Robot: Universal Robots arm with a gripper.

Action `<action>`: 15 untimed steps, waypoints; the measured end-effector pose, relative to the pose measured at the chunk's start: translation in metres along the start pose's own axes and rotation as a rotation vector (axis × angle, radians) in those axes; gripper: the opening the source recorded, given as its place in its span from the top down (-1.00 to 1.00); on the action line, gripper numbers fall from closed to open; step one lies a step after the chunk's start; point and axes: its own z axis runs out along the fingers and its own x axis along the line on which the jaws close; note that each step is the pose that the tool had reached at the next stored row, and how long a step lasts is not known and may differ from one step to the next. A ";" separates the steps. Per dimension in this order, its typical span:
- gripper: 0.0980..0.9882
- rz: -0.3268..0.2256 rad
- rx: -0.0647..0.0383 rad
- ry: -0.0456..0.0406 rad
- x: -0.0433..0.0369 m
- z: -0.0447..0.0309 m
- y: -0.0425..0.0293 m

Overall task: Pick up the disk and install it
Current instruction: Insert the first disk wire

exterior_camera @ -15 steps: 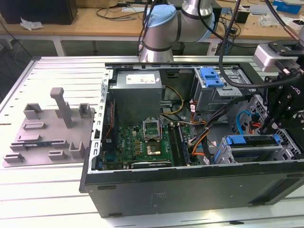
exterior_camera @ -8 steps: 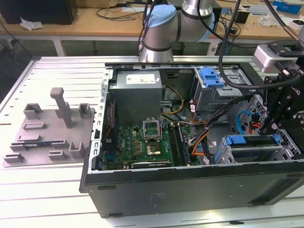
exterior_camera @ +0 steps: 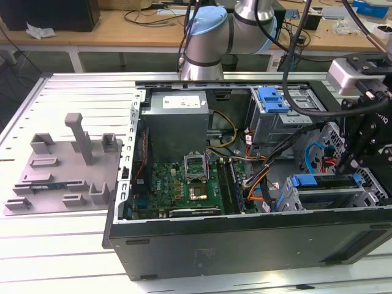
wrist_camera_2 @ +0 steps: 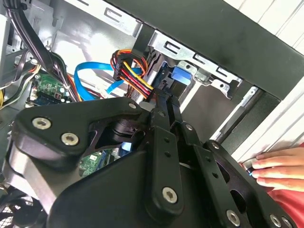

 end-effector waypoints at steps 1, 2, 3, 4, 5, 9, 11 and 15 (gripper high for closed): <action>0.85 0.001 0.000 -0.0039 0.0013 0.0000 -0.0001; 0.85 0.001 0.000 -0.0065 0.0023 0.0000 -0.0001; 0.85 0.002 0.000 -0.0098 0.0031 0.0000 -0.0001; 0.85 0.002 -0.001 -0.0140 0.0041 0.0001 -0.0001; 0.85 0.003 -0.001 -0.0250 0.0060 0.0001 -0.0002; 0.85 0.005 -0.001 -0.0372 0.0086 0.0002 -0.0003; 0.85 0.006 -0.002 -0.0401 0.0102 0.0002 -0.0004; 0.85 0.006 -0.002 -0.0402 0.0104 0.0002 -0.0004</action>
